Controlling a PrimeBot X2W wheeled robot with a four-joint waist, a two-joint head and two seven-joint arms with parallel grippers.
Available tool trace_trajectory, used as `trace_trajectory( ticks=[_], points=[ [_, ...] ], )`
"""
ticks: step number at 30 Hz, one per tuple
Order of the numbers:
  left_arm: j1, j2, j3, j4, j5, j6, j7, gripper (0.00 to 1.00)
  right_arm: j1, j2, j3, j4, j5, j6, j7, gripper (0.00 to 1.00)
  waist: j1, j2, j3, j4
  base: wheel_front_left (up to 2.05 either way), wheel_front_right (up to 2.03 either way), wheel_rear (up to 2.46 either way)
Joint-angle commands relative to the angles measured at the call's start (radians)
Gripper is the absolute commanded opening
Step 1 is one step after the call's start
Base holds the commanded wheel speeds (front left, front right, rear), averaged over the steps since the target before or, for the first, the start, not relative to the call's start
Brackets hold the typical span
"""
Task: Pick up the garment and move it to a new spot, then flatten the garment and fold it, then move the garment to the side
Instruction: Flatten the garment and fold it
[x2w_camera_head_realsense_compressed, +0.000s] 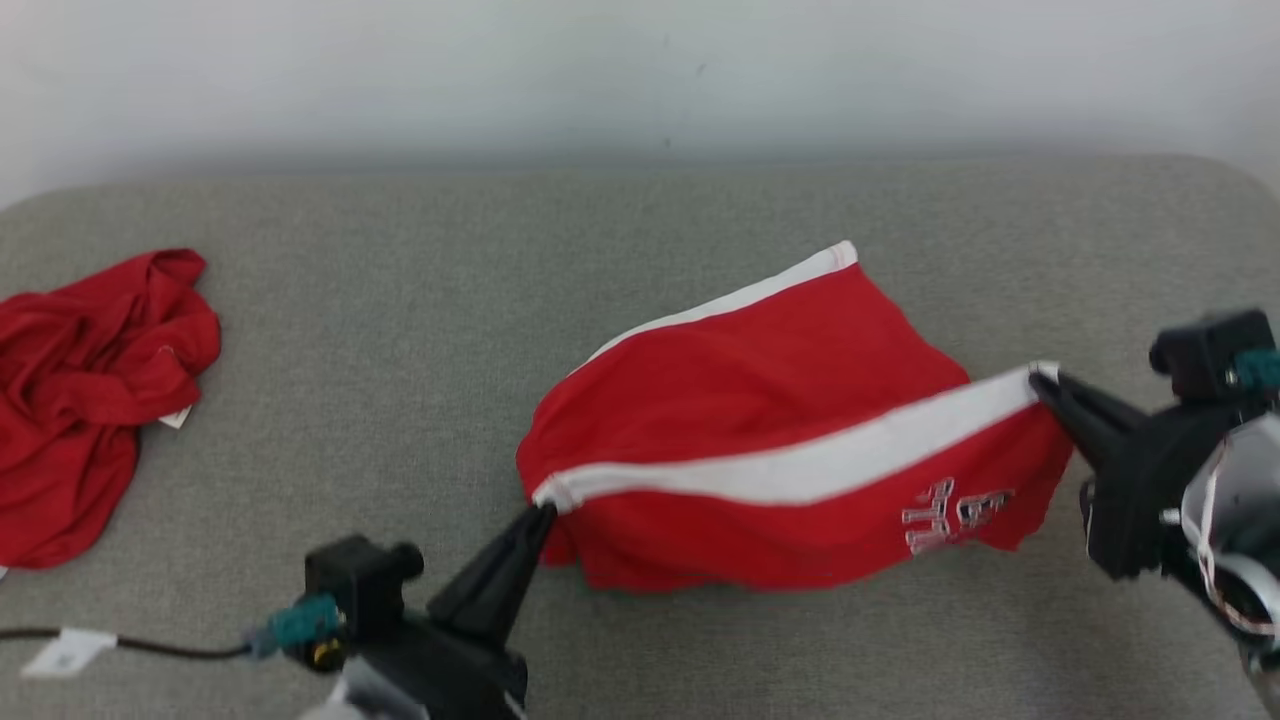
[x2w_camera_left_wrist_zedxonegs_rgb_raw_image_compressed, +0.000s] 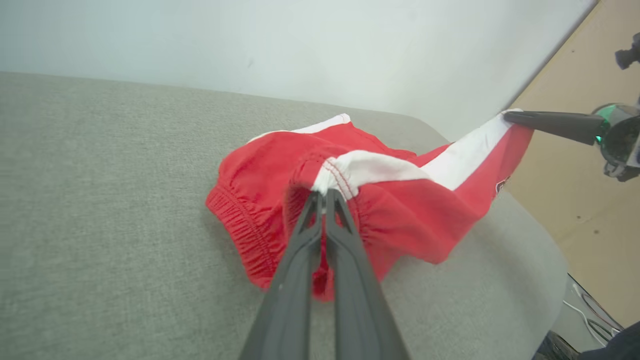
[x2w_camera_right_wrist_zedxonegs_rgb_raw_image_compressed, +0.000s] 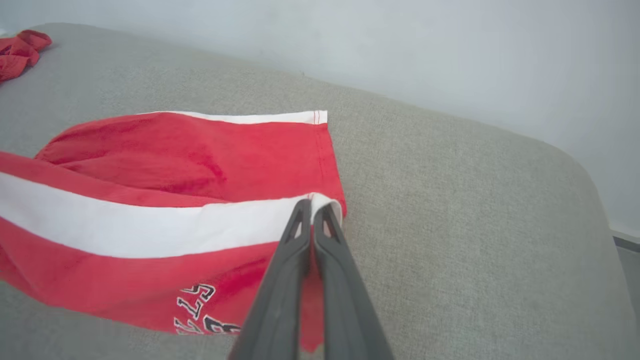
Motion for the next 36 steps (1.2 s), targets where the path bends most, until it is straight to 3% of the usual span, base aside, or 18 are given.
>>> trace_trajectory(
  ticks=[1, 8, 17, 28, 29, 30, 36],
  points=[
    [-0.051, -0.018, 0.012, 0.016, -0.005, 0.009, 0.015, 0.00, -0.076, -0.017, 0.035, 0.045, -0.011, 0.001, -0.026, 0.00, -0.0002, 0.0000, 0.064, 0.046, 0.00, 0.00, 0.00],
    [-0.194, -0.072, 0.021, 0.089, 0.005, 0.023, 0.060, 0.00, -0.323, -0.052, 0.145, 0.231, -0.028, 0.001, -0.118, 0.00, -0.0002, 0.0000, 0.147, 0.092, 0.00, 0.00, 0.00],
    [-0.345, -0.132, 0.004, 0.220, 0.042, 0.061, 0.118, 0.00, -0.592, -0.022, 0.286, 0.501, -0.040, 0.001, -0.224, 0.00, -0.0002, 0.0000, 0.232, 0.133, 0.00, 0.00, 0.00],
    [-0.413, -0.194, 0.021, 0.310, 0.027, 0.083, 0.101, 0.00, -0.756, 0.019, 0.377, 0.759, -0.071, 0.001, -0.336, 0.00, -0.0002, 0.0000, 0.266, 0.159, 0.00, 0.00, 0.00],
    [-0.414, -0.198, 0.019, 0.317, 0.027, 0.080, 0.097, 0.42, -0.761, 0.029, 0.377, 0.779, -0.068, 0.001, -0.346, 0.83, -0.0002, 0.0000, 0.266, 0.159, 0.00, 0.00, 0.00],
    [-0.416, -0.201, 0.020, 0.322, 0.029, 0.078, 0.085, 1.00, -0.766, 0.040, 0.371, 0.799, -0.061, 0.001, -0.358, 1.00, -0.0002, 0.0000, 0.263, 0.159, 0.00, 0.00, 0.00],
    [-0.367, -0.180, 0.039, 0.333, 0.043, 0.086, 0.009, 1.00, -0.765, 0.077, 0.365, 0.890, -0.001, 0.001, -0.312, 1.00, -0.0002, 0.0000, 0.197, 0.150, 0.00, 0.00, 0.00]
  ],
)
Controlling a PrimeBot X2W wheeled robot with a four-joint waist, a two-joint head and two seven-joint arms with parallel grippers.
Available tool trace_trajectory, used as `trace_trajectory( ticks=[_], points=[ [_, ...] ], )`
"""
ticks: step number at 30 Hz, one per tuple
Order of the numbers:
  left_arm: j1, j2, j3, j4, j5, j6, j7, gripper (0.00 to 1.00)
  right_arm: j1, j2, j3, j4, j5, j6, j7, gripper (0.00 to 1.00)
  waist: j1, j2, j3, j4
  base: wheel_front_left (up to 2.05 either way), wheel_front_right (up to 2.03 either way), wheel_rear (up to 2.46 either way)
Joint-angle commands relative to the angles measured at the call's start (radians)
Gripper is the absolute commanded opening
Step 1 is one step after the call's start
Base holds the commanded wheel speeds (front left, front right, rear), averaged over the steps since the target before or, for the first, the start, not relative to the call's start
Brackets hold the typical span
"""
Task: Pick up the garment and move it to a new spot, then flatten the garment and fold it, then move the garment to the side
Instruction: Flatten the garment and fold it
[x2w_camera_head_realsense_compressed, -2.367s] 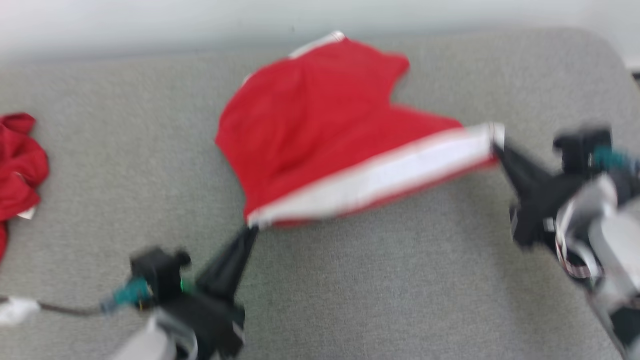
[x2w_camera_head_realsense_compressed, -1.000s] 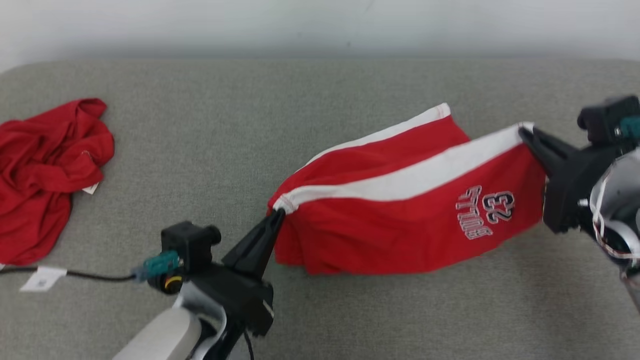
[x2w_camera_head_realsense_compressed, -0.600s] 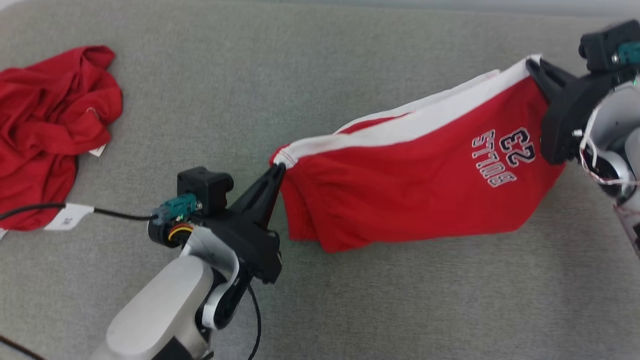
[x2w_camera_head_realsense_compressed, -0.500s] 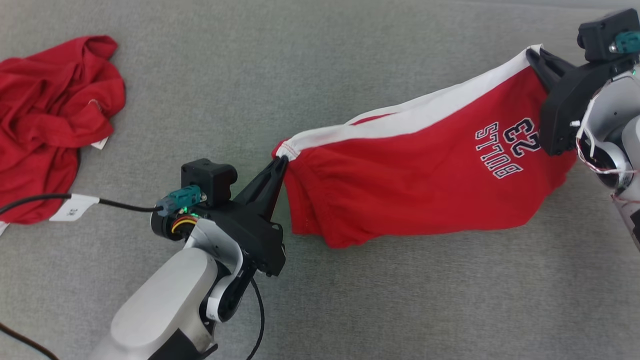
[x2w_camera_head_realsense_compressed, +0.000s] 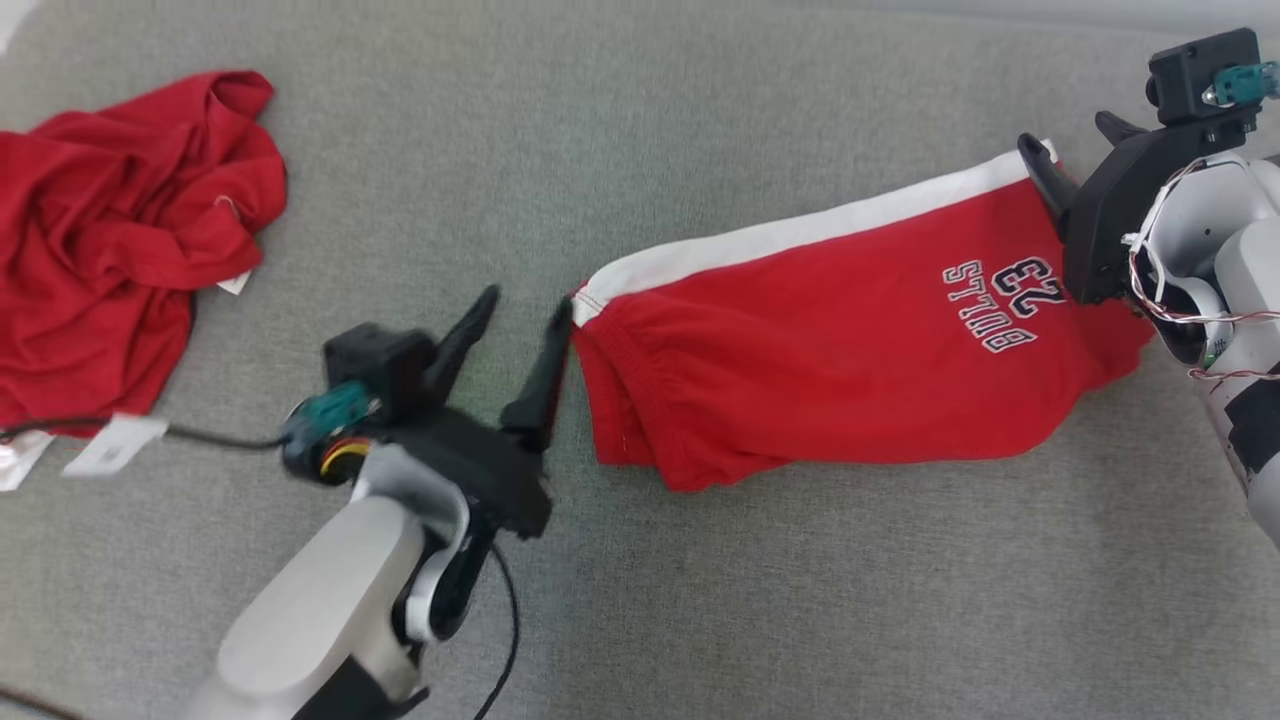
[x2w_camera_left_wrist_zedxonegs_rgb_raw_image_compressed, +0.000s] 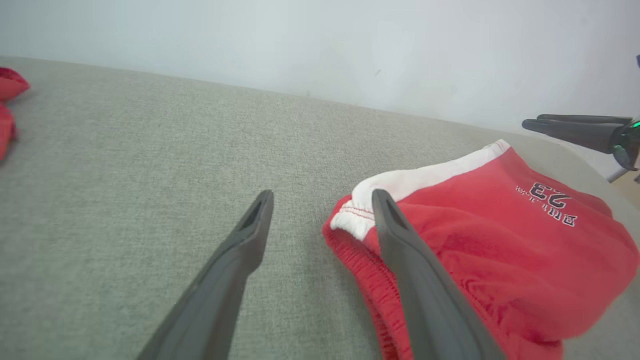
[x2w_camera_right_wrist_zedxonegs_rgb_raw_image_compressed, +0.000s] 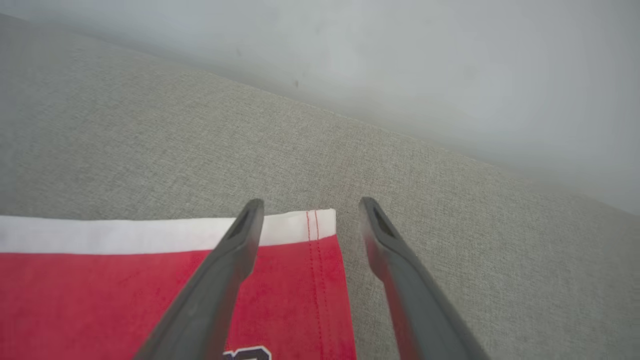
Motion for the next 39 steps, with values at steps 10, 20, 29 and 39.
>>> trace_trajectory(
  ticks=[10, 20, 29, 39],
  points=[
    [0.241, 0.116, 0.072, -0.137, 0.023, 0.036, -0.124, 1.00, 0.092, 0.004, -0.073, 0.078, 0.103, 0.001, 0.196, 1.00, 0.0000, -0.0002, -0.127, -0.019, 0.00, 0.00, 0.00],
    [0.450, 0.176, 0.169, -0.319, 0.057, 0.081, -0.134, 1.00, 0.097, 0.009, -0.199, 0.157, 0.062, 0.001, 0.253, 1.00, 0.0000, -0.0002, -0.080, 0.040, 0.00, 0.00, 0.00],
    [0.494, 0.148, 0.194, -0.393, 0.108, 0.071, -0.135, 1.00, 0.109, 0.046, -0.268, 0.227, 0.005, 0.001, 0.290, 1.00, 0.0000, -0.0002, -0.035, 0.088, 0.00, 0.00, 0.00],
    [0.505, 0.145, 0.181, -0.402, 0.110, 0.078, -0.124, 1.00, 0.169, 0.071, -0.256, 0.183, -0.029, 0.004, 0.373, 0.00, 0.0000, -0.0002, -0.065, 0.076, 0.00, 0.00, 0.00]
  ],
)
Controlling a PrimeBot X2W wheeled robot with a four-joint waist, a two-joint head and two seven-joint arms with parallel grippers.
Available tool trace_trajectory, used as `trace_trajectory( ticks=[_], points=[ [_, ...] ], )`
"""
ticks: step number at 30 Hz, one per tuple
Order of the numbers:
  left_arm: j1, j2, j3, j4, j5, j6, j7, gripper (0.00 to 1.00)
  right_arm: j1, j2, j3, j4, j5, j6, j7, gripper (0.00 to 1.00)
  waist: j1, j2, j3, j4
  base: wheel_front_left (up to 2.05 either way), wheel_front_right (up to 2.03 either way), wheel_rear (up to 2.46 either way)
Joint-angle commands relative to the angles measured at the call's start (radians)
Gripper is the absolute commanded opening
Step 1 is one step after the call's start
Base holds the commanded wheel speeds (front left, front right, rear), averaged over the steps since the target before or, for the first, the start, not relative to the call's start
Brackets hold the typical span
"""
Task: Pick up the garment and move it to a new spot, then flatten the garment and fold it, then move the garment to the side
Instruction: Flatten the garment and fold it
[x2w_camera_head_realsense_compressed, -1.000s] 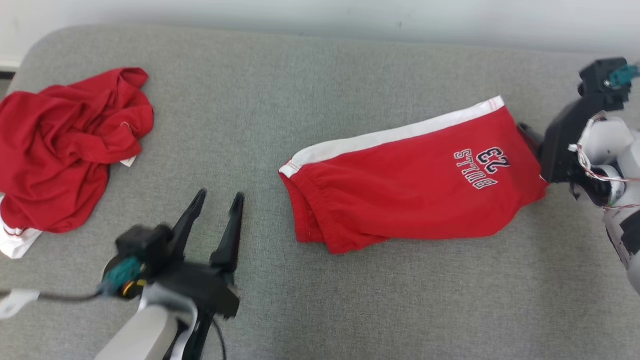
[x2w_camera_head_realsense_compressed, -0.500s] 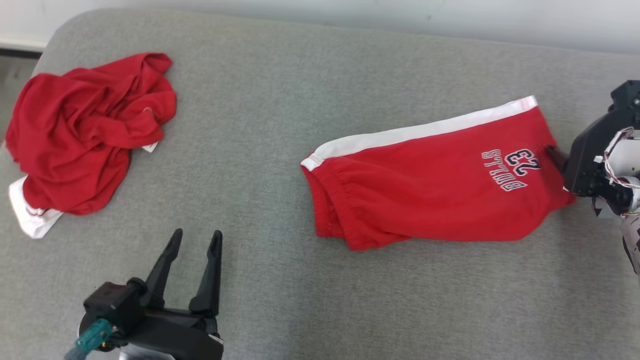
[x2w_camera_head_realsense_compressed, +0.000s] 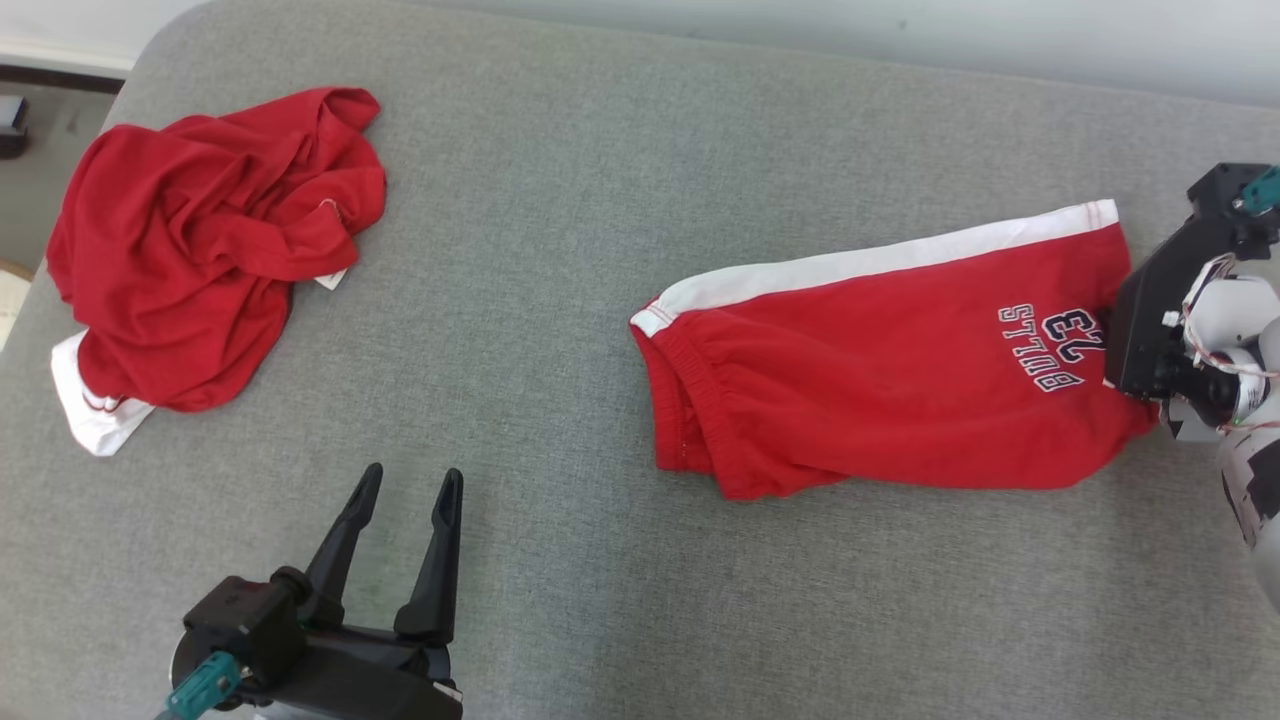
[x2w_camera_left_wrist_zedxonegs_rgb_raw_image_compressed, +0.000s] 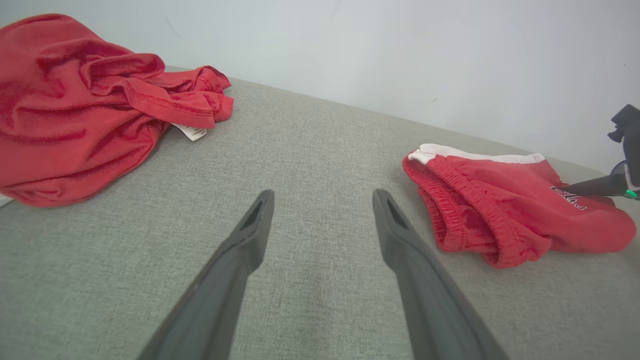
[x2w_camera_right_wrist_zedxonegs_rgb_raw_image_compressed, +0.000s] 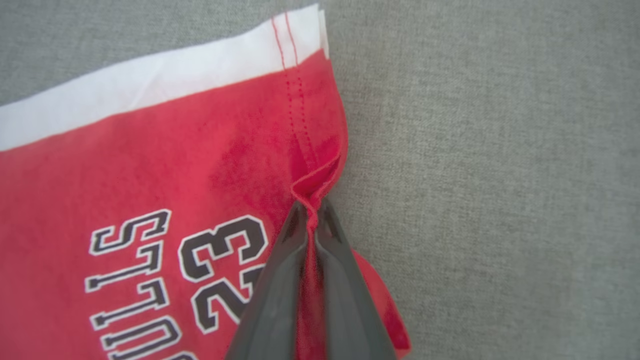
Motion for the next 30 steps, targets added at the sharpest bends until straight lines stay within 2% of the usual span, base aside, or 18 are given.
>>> trace_trajectory(
  ticks=[1, 12, 15, 22, 26, 30],
  points=[
    [0.012, -0.003, -0.002, -0.001, -0.003, 0.000, 0.003, 1.00, 0.061, 0.012, 0.006, 0.011, -0.014, 0.006, 0.006, 0.00, 0.0001, 0.0001, -0.014, -0.013, 0.00, 0.00, 0.00],
    [0.048, 0.003, 0.001, 0.023, -0.022, 0.016, 0.016, 1.00, 0.158, -0.023, -0.127, -0.098, -0.080, 0.004, -0.107, 0.00, 0.0001, 0.0001, -0.112, -0.055, 0.00, 0.00, 0.00],
    [0.055, 0.004, 0.002, 0.025, -0.027, 0.018, 0.017, 1.00, 0.184, -0.033, -0.158, -0.121, -0.105, 0.004, -0.114, 0.00, 0.0001, 0.0001, -0.130, -0.061, 0.00, 0.00, 0.00],
    [0.067, 0.000, -0.004, 0.034, -0.041, 0.012, 0.017, 1.00, 0.277, -0.054, -0.307, -0.205, -0.225, 0.004, -0.114, 0.00, 0.0001, 0.0001, -0.180, -0.062, 0.00, 0.00, 0.00],
    [0.078, 0.000, -0.007, 0.029, -0.045, 0.017, 0.020, 1.00, 0.324, -0.013, -0.365, -0.295, -0.278, 0.004, -0.075, 0.00, 0.0001, 0.0001, -0.195, -0.060, 0.00, 0.00, 0.00],
    [0.088, 0.001, -0.008, 0.036, -0.053, 0.014, 0.020, 1.00, 0.375, 0.044, -0.361, -0.439, -0.289, 0.004, -0.013, 0.00, 0.0001, 0.0001, -0.210, -0.057, 0.00, 0.00, 0.00]
  ],
)
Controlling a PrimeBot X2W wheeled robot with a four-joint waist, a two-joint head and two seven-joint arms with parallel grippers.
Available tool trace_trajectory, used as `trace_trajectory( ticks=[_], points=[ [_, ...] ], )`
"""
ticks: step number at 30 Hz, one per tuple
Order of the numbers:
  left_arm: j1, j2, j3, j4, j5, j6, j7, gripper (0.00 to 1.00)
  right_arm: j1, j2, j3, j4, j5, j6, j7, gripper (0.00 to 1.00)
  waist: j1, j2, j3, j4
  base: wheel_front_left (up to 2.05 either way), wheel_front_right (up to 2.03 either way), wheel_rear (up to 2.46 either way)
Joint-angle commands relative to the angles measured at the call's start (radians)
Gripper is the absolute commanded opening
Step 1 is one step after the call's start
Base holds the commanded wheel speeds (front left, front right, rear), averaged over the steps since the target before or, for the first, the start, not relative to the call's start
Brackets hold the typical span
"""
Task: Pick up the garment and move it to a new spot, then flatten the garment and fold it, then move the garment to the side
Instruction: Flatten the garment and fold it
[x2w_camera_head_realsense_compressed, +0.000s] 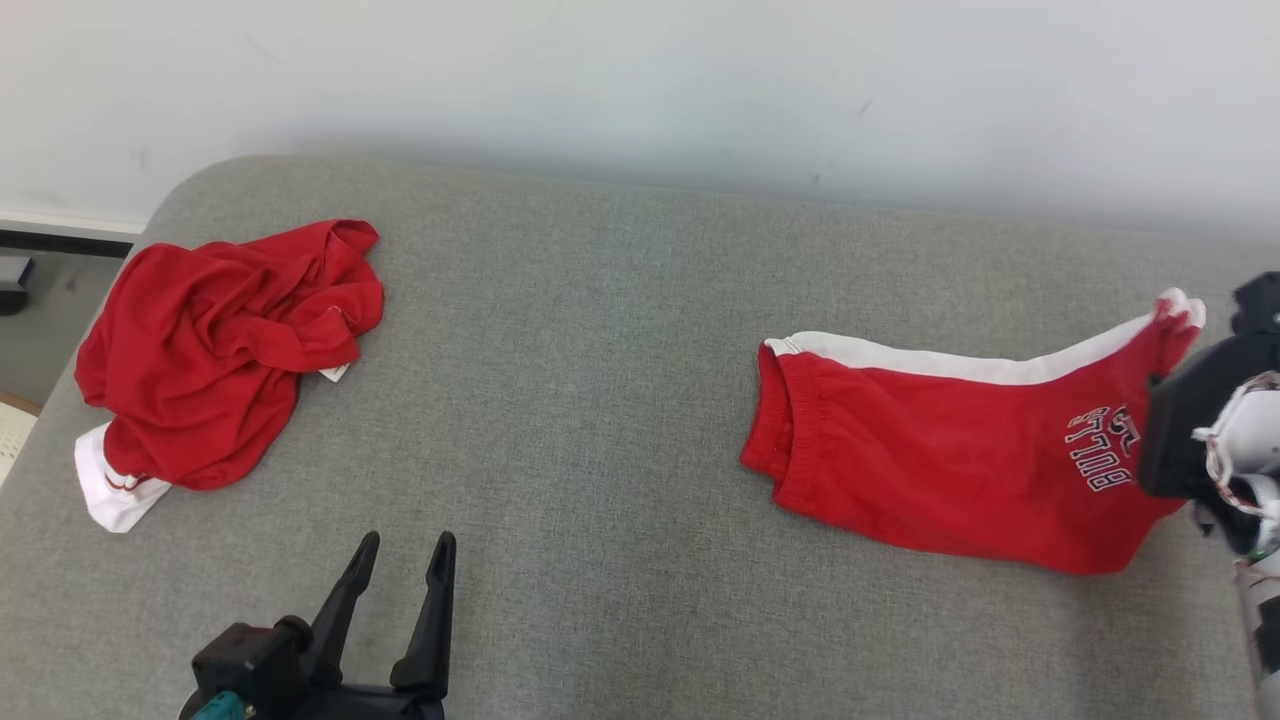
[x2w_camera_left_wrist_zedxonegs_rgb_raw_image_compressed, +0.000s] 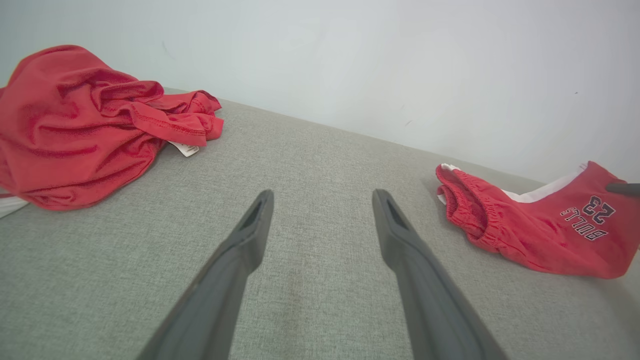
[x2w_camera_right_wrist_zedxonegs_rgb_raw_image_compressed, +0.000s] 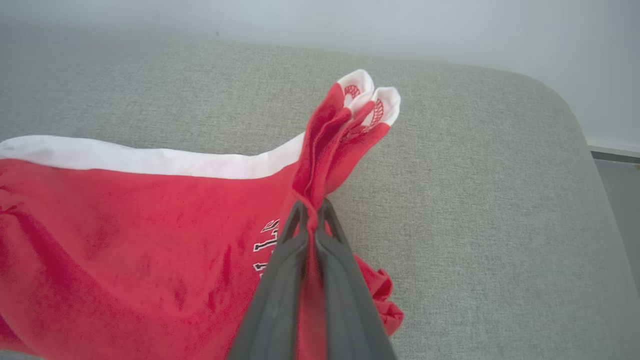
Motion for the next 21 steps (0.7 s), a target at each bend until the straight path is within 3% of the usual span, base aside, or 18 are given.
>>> trace_trajectory(
  ticks=[1, 8, 13, 21],
  points=[
    [0.017, -0.001, 0.000, 0.003, -0.012, -0.003, 0.000, 1.00, 0.022, 0.011, 0.008, -0.031, -0.002, 0.001, 0.014, 0.00, 0.0001, 0.0000, -0.006, 0.002, 0.00, 0.00, 0.00],
    [0.011, -0.005, -0.006, 0.000, -0.014, -0.002, 0.000, 1.00, 0.047, 0.105, 0.093, -0.184, 0.012, 0.001, 0.104, 0.00, 0.0001, 0.0000, -0.005, 0.004, 0.00, 0.00, 0.00],
    [-0.007, -0.019, -0.015, 0.012, -0.014, -0.013, -0.004, 1.00, -0.010, 0.191, 0.142, -0.122, 0.022, 0.001, 0.096, 0.00, 0.0001, 0.0000, 0.009, 0.029, 0.00, 0.00, 0.00],
    [-0.011, -0.040, -0.026, 0.029, -0.011, -0.019, -0.007, 1.00, -0.082, 0.272, 0.159, 0.031, -0.016, 0.001, 0.042, 0.00, 0.0001, 0.0000, 0.020, 0.083, 0.00, 0.00, 0.00]
  ],
)
